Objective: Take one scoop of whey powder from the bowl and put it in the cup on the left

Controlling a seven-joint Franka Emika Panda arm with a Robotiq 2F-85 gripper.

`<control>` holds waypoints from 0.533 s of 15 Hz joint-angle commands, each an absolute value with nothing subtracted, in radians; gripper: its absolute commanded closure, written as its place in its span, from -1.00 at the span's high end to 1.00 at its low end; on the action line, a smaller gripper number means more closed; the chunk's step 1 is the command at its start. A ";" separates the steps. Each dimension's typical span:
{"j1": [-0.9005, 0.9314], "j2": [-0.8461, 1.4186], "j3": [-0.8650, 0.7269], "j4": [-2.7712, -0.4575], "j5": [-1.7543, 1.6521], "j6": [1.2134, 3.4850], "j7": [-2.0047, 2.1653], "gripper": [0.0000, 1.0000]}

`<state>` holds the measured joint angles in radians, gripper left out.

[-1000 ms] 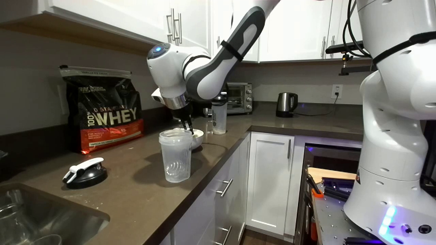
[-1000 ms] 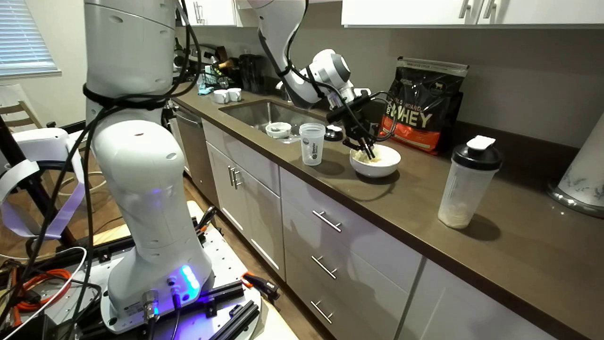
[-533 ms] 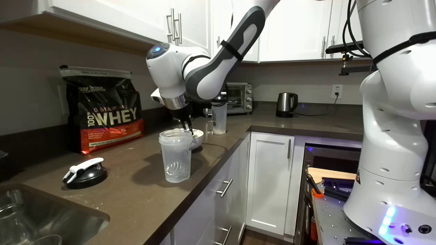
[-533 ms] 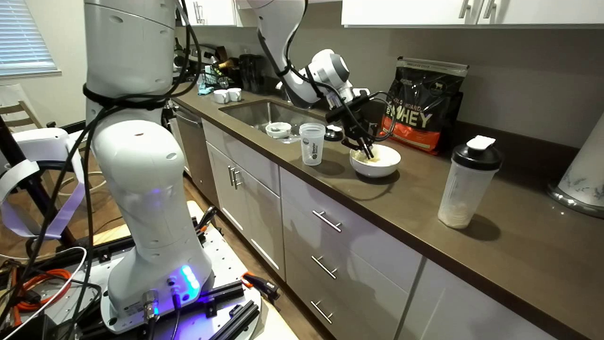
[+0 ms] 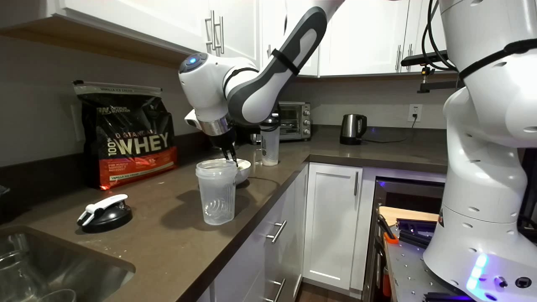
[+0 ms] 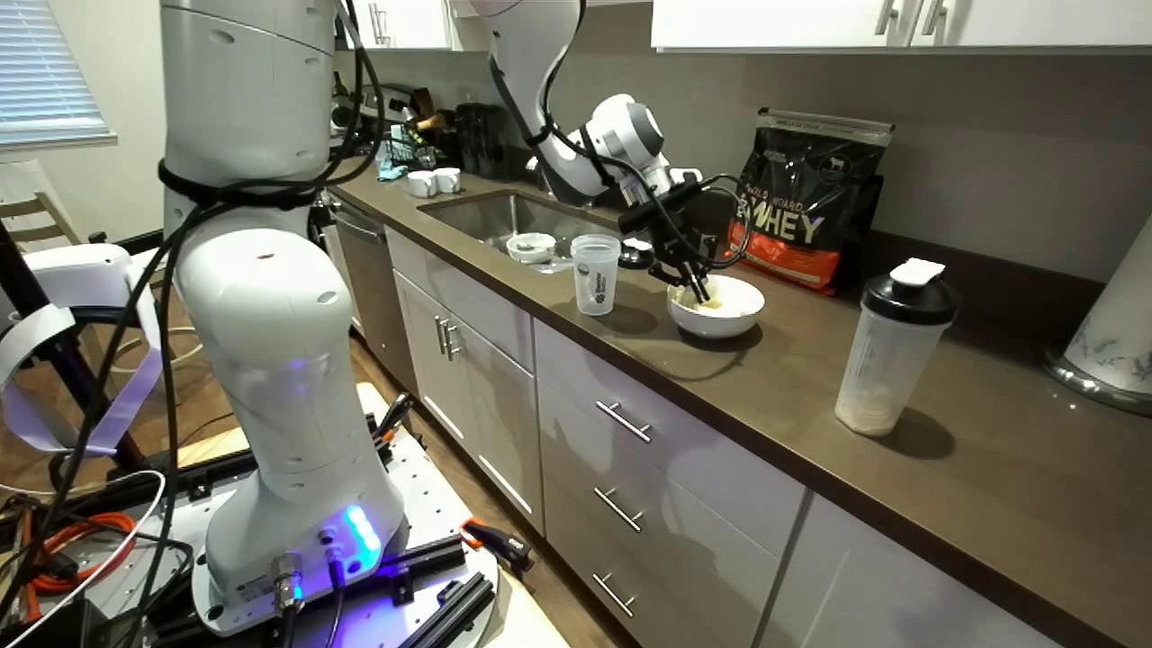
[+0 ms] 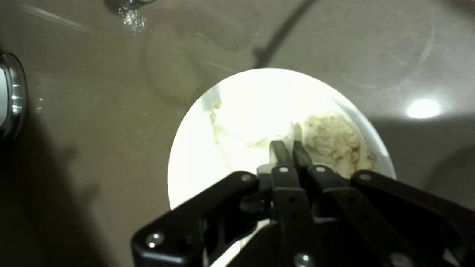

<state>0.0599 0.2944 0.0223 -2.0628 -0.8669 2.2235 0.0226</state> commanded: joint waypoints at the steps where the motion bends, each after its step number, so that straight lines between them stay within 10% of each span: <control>1: 0.066 0.262 0.030 -2.086 -0.842 2.192 0.008 -0.98; 8: 0.065 0.264 0.036 -2.084 -0.837 2.181 0.008 -0.98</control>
